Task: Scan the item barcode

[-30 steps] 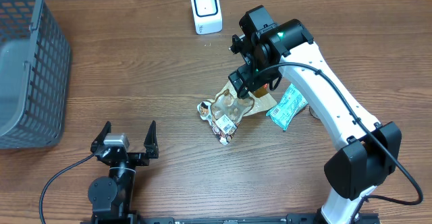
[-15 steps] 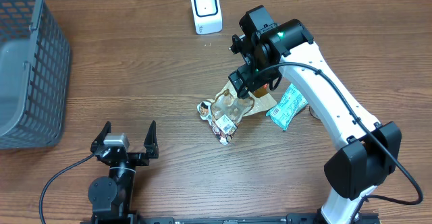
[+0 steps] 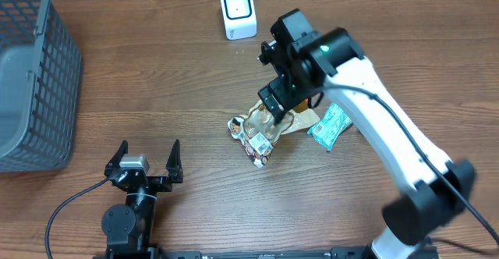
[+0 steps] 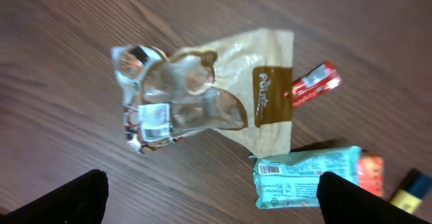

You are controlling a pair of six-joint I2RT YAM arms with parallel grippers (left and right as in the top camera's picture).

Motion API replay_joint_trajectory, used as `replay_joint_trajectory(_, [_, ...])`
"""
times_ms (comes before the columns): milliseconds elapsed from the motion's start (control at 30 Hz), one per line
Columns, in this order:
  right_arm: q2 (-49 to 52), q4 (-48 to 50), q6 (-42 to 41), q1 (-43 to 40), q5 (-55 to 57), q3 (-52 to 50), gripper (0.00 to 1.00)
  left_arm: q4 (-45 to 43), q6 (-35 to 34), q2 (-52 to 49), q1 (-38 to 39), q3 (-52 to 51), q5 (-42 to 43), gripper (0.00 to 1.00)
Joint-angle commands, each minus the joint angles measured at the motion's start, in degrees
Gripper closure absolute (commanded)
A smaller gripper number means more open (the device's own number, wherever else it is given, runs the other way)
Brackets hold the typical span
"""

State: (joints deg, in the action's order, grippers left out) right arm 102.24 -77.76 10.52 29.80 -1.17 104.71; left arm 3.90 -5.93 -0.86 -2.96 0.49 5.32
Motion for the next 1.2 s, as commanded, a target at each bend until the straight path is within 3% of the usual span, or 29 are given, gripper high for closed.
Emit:
replay_joint_trajectory(0, [-9.66,0.07,-0.24,-0.74,-0.02,0.20,0.00,0.17,0.83,0.61,0.37,-0.22,-0.57,0.00])
replay_joint_trajectory(667, [-51.25,-0.20,-0.22,-5.18,0.13,0.20,0.00,0.17,0.83,0.61,0.37,-0.22,-0.59,0.00])
replay_joint_trajectory(800, [-58.51,-7.96,0.61,-5.18,9.57,0.22,0.00,0.17,0.83,0.61,0.37,-0.22,-0.61,0.00])
replay_joint_trajectory(967, [-66.23,-19.39,0.59,-5.18,10.14,0.22,0.00,0.17,0.83,0.61,0.37,-0.22,-0.61,0.00])
replay_joint_trajectory(1167, [-72.37,-19.28,0.37,-5.57,12.35,-0.42,0.00,0.17,0.83,0.61,0.37,-0.22,-0.61,0.00])
